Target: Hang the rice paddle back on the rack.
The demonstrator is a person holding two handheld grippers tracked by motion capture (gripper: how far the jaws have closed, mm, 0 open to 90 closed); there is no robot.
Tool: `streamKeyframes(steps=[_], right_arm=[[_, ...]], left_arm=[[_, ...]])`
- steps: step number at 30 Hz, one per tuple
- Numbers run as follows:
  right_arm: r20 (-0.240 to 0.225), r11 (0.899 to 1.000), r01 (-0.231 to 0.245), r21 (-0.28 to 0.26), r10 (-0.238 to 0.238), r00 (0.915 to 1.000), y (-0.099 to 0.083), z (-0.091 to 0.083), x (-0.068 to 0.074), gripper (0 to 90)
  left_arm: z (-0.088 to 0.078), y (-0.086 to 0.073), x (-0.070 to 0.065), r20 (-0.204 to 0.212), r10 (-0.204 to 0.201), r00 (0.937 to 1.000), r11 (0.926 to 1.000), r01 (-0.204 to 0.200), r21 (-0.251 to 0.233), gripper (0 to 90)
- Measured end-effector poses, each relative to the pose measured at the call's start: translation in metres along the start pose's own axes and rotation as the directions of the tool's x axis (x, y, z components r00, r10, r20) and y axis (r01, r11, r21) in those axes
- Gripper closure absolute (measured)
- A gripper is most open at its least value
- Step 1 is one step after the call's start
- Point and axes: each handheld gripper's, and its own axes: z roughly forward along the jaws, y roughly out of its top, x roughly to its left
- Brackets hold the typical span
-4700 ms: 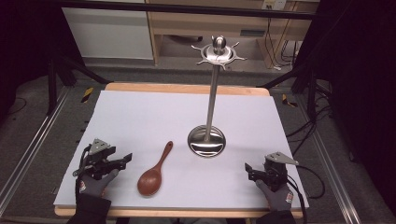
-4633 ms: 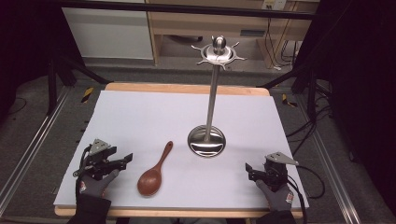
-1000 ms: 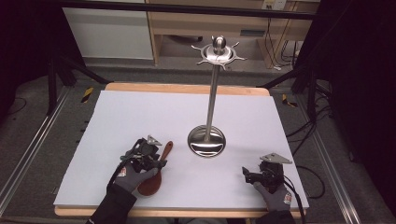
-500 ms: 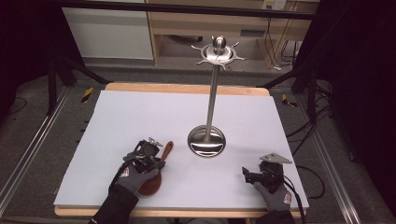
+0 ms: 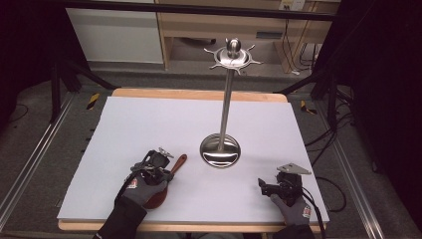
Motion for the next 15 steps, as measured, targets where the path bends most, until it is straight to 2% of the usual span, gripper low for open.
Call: streamKeyframes(steps=[10, 15], right_arm=[[0.002, 1.0, 0.004, 0.006, -0.004, 1.0, 0.0, 0.001, 0.0, 11.2], [0.003, 1.0, 0.006, 0.006, -0.006, 1.0, 0.0, 0.001, -0.001, 11.2]], left_arm=[[-0.001, 0.005, 0.001, -0.008, 0.033, 0.9994, 0.9995, -0.033, 0.001, 71.6], [0.004, 0.01, -0.001, -0.023, 0.047, 0.9987, 0.9979, -0.046, 0.045, 72.8]])
